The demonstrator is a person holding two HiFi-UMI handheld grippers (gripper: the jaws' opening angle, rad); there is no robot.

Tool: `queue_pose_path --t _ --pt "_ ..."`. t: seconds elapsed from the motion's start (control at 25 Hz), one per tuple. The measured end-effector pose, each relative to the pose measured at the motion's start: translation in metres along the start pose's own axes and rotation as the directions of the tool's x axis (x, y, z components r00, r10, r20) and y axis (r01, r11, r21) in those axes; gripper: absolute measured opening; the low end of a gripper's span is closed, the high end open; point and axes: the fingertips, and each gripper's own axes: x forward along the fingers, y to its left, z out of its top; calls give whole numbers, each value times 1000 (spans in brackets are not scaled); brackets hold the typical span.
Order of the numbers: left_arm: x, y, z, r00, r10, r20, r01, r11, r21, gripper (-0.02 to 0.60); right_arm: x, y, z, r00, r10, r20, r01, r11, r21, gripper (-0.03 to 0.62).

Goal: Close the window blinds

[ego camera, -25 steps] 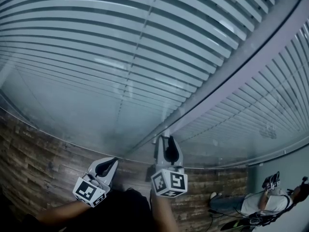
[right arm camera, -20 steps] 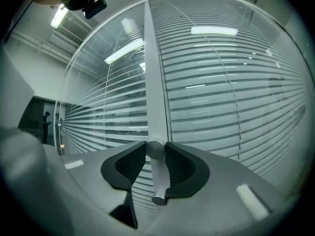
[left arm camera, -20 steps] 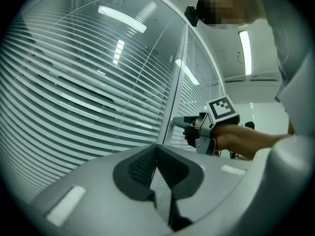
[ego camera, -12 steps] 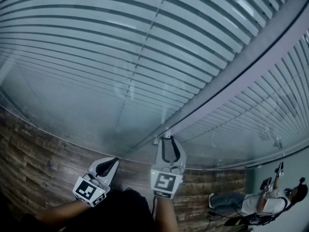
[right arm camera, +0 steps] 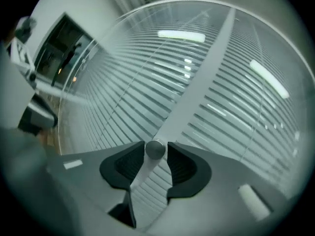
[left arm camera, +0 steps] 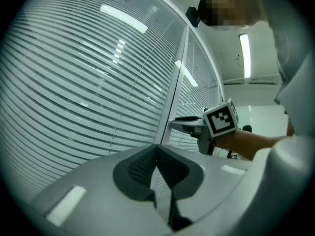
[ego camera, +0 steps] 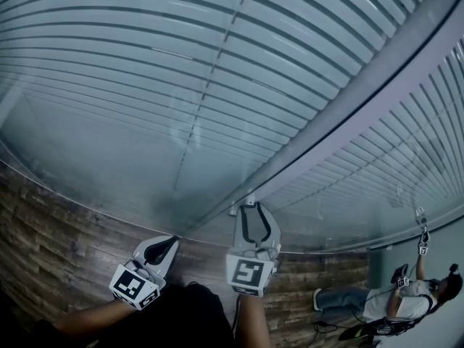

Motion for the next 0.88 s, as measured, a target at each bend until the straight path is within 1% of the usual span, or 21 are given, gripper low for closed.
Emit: queue_pose_path --t 0.04,0.08,0.12,0.16,0.2,0.28,0.32,0.4,0.48,0.56,0.6,0.64,0.68,0.72,0.76,0.84,0.88 --pt "0 0 0 1000 -2 1 2 1000 -2 -2 -2 -2 1 999 18 42 -24 989 145 168" --pt "0 0 0 1000 -4 3 4 1000 -5 -2 -5 -5 1 996 23 82 -46 955 293 192" --pt "0 0 1 1000 -6 6 6 1000 -5 -2 -7 -7 -1 994 17 112 -63 906 420 195" --pt "-1 -2 3 1000 -8 9 8 1000 4 -2 -9 -8 -2 992 7 128 -72 859 508 193" --pt "-1 -4 5 1000 -12 12 12 1000 26 -2 -9 -7 -4 991 -3 132 -72 827 558 190" --pt "-2 -12 11 1000 -25 19 23 997 76 -2 -9 -5 -5 992 -18 128 -63 797 601 184" --pt "-2 -15 12 999 -31 19 30 996 82 -2 -7 -5 -5 991 -24 132 -63 783 619 175" --pt "-1 -15 9 999 -32 9 32 997 71 -2 -5 -7 -4 988 -38 149 -71 746 662 169" --pt "-3 -12 7 1000 -19 0 19 997 75 -2 -4 -9 -4 986 -49 157 -72 727 682 166" --pt "-5 -10 7 1000 -9 4 8 997 72 -2 -3 -11 -4 987 -57 152 -64 725 686 148" --pt "-5 -9 7 1000 -7 5 6 998 65 -2 -2 -12 -5 987 -55 149 -62 729 681 135" --pt "-5 -8 6 1000 -6 4 5 998 57 -2 -2 -12 -5 988 -46 145 -63 740 670 133" --pt "-5 -8 5 1000 -4 4 4 999 53 -2 -1 -12 -5 990 -34 137 -64 759 647 133" --pt "-5 -7 5 1000 -3 5 3 999 50 -2 -1 -11 -6 992 -20 126 -62 787 613 133" --pt "-6 -7 6 1000 -2 8 2 999 49 -2 0 -11 -5 994 -10 111 -55 823 565 132" --pt "-7 -8 7 1000 -1 11 1 999 52 -2 0 -9 -4 997 -2 80 -34 897 442 132" --pt "-7 -8 7 1000 -2 10 1 999 54 -2 0 -8 -3 998 0 67 -26 923 385 132"
